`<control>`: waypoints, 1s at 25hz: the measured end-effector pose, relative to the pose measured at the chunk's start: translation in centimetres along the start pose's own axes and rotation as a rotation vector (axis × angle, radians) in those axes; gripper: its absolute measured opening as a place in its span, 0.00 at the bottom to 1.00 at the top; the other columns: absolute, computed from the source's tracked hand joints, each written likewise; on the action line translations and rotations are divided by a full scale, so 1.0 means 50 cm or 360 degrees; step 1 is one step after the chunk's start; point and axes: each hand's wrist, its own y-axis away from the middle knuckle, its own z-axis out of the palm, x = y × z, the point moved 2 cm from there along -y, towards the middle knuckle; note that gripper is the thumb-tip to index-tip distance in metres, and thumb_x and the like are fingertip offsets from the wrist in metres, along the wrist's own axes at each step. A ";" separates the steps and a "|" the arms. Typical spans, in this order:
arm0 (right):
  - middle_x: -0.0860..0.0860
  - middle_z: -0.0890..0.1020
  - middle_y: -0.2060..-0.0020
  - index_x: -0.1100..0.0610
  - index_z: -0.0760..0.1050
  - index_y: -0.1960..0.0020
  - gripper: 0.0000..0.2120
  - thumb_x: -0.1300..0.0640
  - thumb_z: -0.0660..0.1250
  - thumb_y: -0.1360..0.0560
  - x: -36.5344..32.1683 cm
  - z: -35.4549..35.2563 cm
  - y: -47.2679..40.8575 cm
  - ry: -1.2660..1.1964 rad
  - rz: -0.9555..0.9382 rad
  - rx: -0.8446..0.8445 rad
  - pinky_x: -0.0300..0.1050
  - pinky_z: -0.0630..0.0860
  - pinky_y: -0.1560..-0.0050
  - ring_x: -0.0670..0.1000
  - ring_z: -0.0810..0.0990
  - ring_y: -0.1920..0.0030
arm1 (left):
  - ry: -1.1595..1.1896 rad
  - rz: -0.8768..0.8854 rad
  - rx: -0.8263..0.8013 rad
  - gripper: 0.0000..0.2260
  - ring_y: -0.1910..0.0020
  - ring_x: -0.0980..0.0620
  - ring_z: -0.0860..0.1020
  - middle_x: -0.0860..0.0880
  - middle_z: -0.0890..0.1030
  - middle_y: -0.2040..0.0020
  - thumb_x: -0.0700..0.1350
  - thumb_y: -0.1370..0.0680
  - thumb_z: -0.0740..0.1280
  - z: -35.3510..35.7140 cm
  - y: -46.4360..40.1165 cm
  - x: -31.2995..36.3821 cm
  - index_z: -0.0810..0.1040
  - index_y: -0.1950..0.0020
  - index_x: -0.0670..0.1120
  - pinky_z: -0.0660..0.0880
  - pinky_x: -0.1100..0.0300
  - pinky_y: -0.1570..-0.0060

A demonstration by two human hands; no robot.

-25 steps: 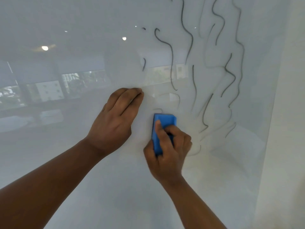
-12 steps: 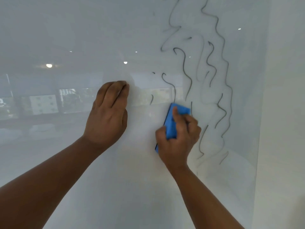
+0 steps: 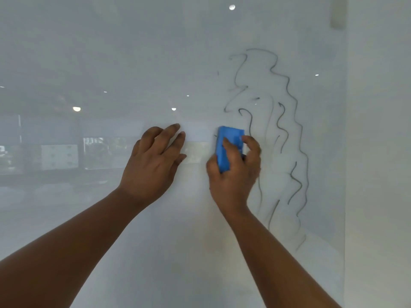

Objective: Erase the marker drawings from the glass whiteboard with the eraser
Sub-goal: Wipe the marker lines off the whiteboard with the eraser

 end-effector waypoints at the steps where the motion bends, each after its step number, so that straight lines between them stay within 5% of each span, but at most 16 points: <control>1: 0.57 0.74 0.31 0.55 0.79 0.35 0.20 0.51 0.69 0.26 -0.025 0.012 -0.001 0.0016 -0.0081 -0.0068 0.54 0.74 0.46 0.58 0.77 0.46 | -0.0011 -0.0016 0.0005 0.19 0.32 0.36 0.69 0.42 0.71 0.26 0.47 0.17 0.62 -0.001 -0.001 -0.002 0.74 0.29 0.41 0.72 0.40 0.38; 5: 0.52 0.76 0.30 0.53 0.76 0.31 0.20 0.51 0.65 0.22 -0.003 -0.013 0.071 0.0048 -0.0522 -0.0349 0.50 0.72 0.48 0.55 0.76 0.47 | -0.0080 -0.0103 0.0004 0.22 0.23 0.39 0.61 0.46 0.64 0.21 0.50 0.16 0.56 0.001 0.003 -0.001 0.67 0.22 0.46 0.62 0.43 0.30; 10: 0.52 0.74 0.27 0.50 0.69 0.24 0.24 0.52 0.62 0.20 -0.026 0.024 -0.083 0.0089 -0.0061 -0.0100 0.37 0.59 0.47 0.56 0.74 0.46 | -0.0098 -0.0212 0.0013 0.21 0.27 0.38 0.65 0.46 0.68 0.24 0.47 0.16 0.57 0.006 -0.019 0.010 0.68 0.23 0.46 0.65 0.44 0.33; 15: 0.49 0.77 0.29 0.48 0.72 0.28 0.22 0.53 0.66 0.22 -0.009 0.010 -0.013 -0.0025 -0.0580 -0.0220 0.43 0.72 0.49 0.51 0.72 0.49 | -0.0013 -0.0072 0.0091 0.15 0.35 0.37 0.72 0.42 0.76 0.32 0.40 0.19 0.64 0.002 -0.047 0.002 0.76 0.32 0.41 0.71 0.46 0.43; 20: 0.47 0.75 0.27 0.47 0.72 0.27 0.23 0.52 0.65 0.22 -0.021 0.027 -0.142 -0.0023 0.0085 0.0013 0.26 0.62 0.50 0.54 0.74 0.48 | 0.0013 -0.0156 0.0091 0.06 0.39 0.38 0.72 0.44 0.76 0.31 0.39 0.21 0.66 0.007 -0.088 -0.003 0.79 0.45 0.43 0.71 0.45 0.48; 23: 0.48 0.74 0.27 0.46 0.71 0.26 0.24 0.51 0.63 0.22 -0.023 0.028 -0.068 0.0013 -0.0481 -0.0217 0.34 0.64 0.48 0.52 0.73 0.50 | 0.0041 -0.0305 0.0129 0.11 0.37 0.40 0.68 0.46 0.71 0.27 0.41 0.19 0.64 0.018 -0.101 0.004 0.76 0.37 0.46 0.68 0.45 0.42; 25: 0.49 0.75 0.27 0.48 0.73 0.27 0.24 0.52 0.64 0.24 0.022 -0.001 -0.071 0.0014 -0.0549 -0.0251 0.37 0.66 0.43 0.54 0.75 0.45 | 0.0034 -0.0342 0.0168 0.14 0.30 0.40 0.65 0.48 0.67 0.24 0.43 0.18 0.61 0.022 -0.106 0.006 0.73 0.31 0.47 0.65 0.45 0.36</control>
